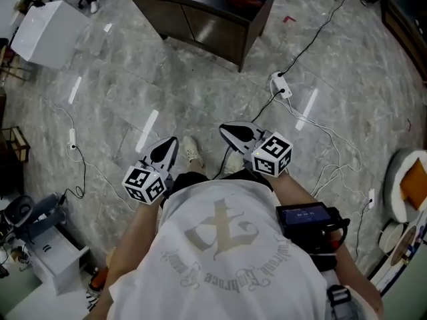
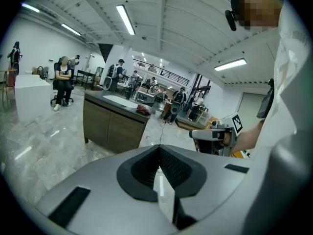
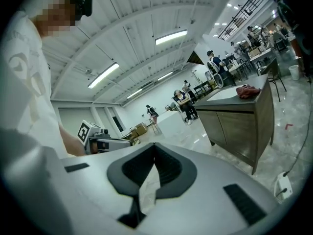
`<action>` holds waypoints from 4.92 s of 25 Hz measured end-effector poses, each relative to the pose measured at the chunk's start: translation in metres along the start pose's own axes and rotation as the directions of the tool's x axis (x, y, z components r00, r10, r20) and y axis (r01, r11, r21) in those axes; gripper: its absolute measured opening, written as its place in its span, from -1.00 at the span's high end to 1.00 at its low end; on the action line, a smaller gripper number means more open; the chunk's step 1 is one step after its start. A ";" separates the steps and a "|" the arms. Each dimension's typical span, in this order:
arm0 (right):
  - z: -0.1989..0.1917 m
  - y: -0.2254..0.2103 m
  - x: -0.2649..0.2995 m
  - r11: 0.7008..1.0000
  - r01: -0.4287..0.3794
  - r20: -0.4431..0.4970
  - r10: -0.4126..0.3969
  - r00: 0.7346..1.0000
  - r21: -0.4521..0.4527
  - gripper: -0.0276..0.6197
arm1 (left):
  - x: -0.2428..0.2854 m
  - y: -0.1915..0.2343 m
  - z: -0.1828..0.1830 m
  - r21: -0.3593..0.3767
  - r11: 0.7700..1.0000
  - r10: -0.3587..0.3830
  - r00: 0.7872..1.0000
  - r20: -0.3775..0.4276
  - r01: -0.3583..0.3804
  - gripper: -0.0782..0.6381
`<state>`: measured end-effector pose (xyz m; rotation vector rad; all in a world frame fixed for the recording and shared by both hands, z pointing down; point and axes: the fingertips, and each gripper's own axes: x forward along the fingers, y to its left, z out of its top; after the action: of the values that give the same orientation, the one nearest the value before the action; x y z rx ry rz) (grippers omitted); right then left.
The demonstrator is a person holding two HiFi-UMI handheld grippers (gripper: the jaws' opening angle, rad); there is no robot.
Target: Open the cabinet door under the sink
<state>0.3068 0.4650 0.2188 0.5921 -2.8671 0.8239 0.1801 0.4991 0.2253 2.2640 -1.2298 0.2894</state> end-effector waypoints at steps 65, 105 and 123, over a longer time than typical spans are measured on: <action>0.118 -0.214 0.427 0.979 0.180 -0.299 -0.199 0.933 -0.090 0.88 | 0.175 0.420 0.186 0.082 0.977 -0.169 0.949 -0.265 0.197 0.76; 0.050 -0.433 0.457 0.657 0.325 -0.436 -0.719 0.541 -0.680 0.88 | 0.260 0.509 0.108 -0.036 0.937 -0.341 0.888 -0.309 0.348 0.76; 0.028 -0.468 0.471 0.599 0.160 -0.451 -0.729 0.515 -0.785 0.87 | 0.314 0.544 0.074 -0.201 0.941 -0.311 0.929 -0.200 0.271 0.76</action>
<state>0.0581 -0.0739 0.5189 0.6820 -1.8119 -0.1165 -0.0979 -0.0016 0.4927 2.1568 -0.7562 0.3101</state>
